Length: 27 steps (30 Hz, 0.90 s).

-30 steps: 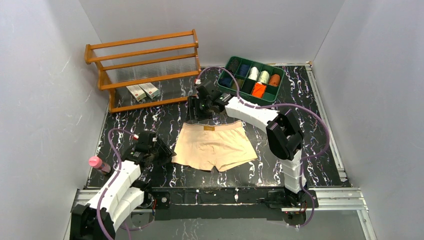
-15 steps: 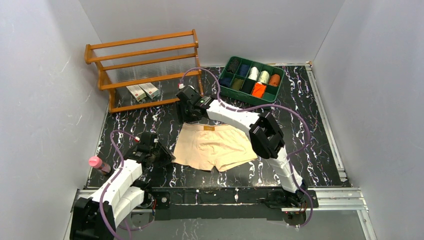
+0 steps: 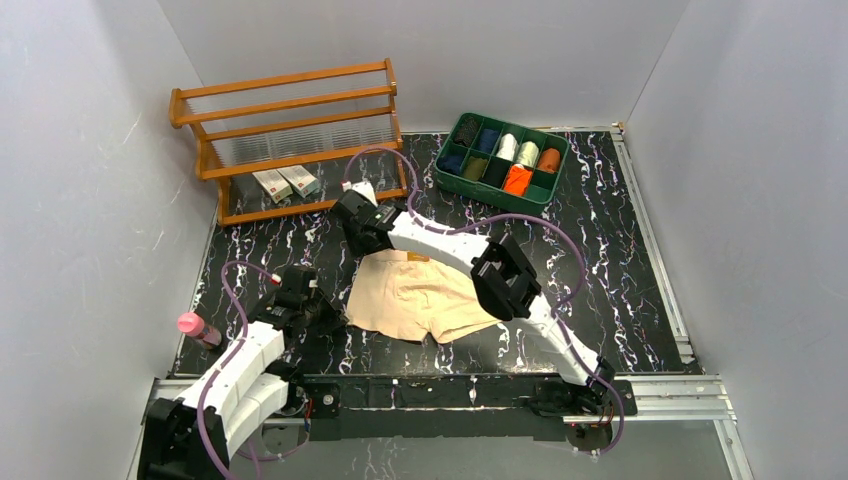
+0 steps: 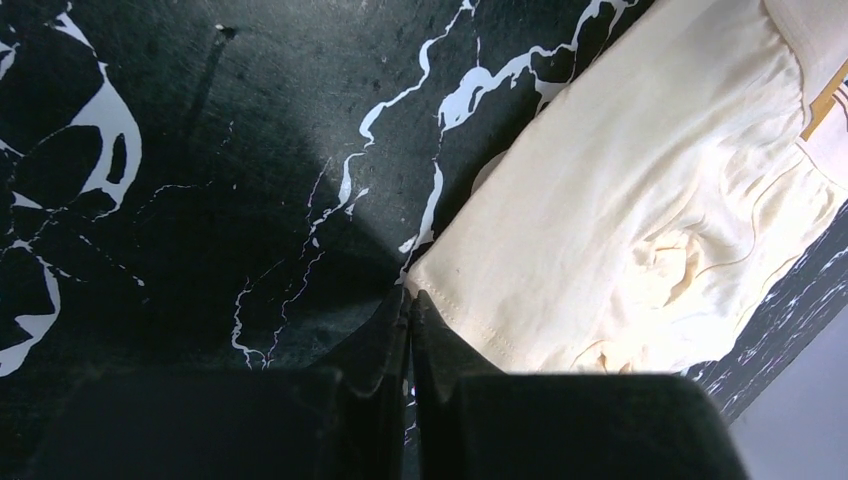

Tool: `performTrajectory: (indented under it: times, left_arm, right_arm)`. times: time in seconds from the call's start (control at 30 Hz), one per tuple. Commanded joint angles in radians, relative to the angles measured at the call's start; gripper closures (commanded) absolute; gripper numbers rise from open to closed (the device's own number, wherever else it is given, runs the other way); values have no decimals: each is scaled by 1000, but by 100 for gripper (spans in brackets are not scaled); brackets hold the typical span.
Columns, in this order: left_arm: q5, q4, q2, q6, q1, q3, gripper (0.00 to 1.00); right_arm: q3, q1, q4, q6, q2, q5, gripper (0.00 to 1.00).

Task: Roll the underwear
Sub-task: Fold the underwear at the center of the board.

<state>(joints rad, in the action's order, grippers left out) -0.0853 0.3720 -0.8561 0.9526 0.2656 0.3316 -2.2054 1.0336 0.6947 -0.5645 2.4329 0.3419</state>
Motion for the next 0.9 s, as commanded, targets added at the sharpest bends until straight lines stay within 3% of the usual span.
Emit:
performTrajectory:
  times: [0.0,0.53,0.73,0.87]
  left_arm:
    - [15,5,25,-3,6,-24,100]
    - [7,-2,47,-5,5,-28,100]
    - [2,-7,57,-8,5,-29,100]
    - [-12,-18,69,-23,5,-22,100]
  right_arm:
    - [-79,15,25,8,51,72,43]
    - [-132,37,70,54,174,199,51]
    - [-164,44,67,64,187,192,60]
    - [-203,44,54,71,151,143,72]
